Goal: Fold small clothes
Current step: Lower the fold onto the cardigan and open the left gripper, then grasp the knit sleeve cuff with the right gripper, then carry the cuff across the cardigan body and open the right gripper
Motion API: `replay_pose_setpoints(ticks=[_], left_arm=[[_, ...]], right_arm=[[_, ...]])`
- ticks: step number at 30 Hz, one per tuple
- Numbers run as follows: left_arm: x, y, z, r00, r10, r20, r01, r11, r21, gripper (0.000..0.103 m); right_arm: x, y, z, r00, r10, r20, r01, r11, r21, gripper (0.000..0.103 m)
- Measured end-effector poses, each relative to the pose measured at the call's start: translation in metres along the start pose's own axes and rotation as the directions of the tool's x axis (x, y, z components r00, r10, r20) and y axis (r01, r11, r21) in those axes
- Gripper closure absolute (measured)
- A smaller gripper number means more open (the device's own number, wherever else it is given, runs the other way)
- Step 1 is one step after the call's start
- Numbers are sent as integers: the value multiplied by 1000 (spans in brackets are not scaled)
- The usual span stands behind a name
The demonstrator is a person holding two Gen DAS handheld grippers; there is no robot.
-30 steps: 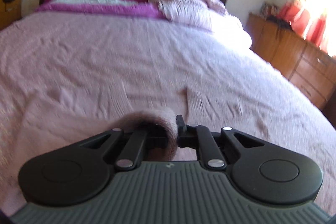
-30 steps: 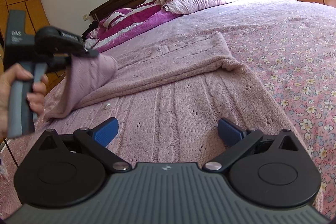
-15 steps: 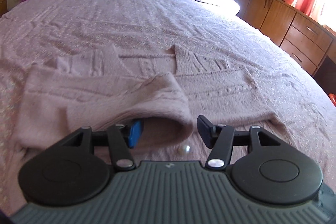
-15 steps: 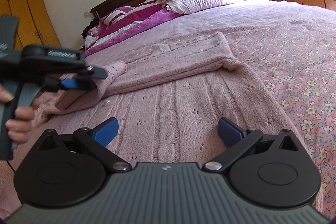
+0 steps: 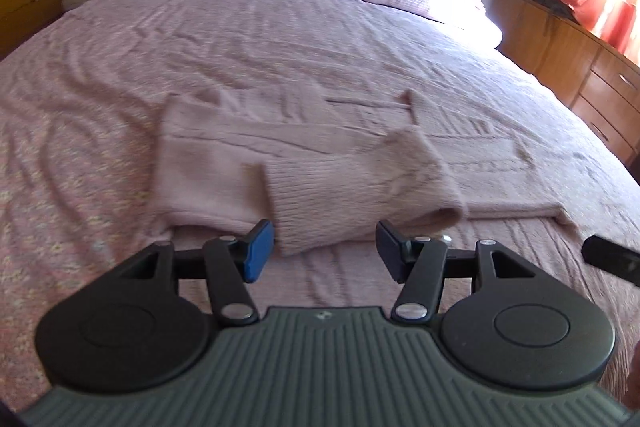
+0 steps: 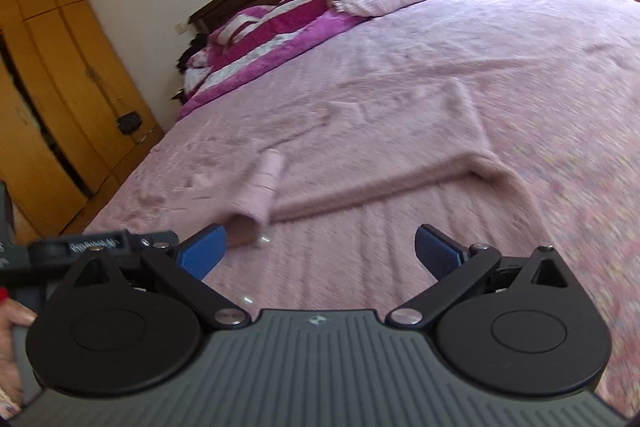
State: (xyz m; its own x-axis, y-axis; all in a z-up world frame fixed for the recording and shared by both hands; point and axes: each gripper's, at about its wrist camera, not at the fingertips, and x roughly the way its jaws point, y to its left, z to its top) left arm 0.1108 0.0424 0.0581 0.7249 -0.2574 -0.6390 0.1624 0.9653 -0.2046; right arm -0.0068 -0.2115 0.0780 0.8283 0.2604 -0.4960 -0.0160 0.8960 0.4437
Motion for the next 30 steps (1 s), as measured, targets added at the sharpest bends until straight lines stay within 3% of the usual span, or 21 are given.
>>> replay_pose_setpoints(ticks=[8, 13, 16, 17, 18, 20, 25, 30], left_arm=[[-4, 27, 3, 999, 7, 36, -5, 997, -72, 45], [-4, 43, 7, 997, -17, 77, 25, 993, -113, 45], [-1, 48, 12, 996, 0, 93, 11, 992, -123, 45], [1, 51, 12, 996, 1, 94, 11, 992, -127, 45], [2, 52, 13, 996, 2, 94, 10, 991, -132, 45], [5, 54, 15, 996, 8, 94, 4, 991, -134, 45], [17, 51, 15, 994, 33, 106, -24, 996, -84, 45], [49, 51, 13, 994, 96, 49, -93, 994, -52, 45]], right_arm=[[67, 44, 32, 995, 69, -70, -74, 994, -84, 7], [126, 49, 47, 986, 55, -155, -61, 998, -32, 23], [155, 51, 50, 972, 81, -220, -91, 995, -35, 44], [164, 52, 50, 966, 75, -246, -88, 995, -43, 61], [170, 53, 51, 961, 66, -269, -84, 995, -57, 87], [170, 54, 55, 960, 75, -270, -95, 993, -64, 91], [136, 61, 74, 994, 53, -99, -67, 987, -148, 92], [162, 44, 59, 980, -82, -180, 47, 981, -190, 88]])
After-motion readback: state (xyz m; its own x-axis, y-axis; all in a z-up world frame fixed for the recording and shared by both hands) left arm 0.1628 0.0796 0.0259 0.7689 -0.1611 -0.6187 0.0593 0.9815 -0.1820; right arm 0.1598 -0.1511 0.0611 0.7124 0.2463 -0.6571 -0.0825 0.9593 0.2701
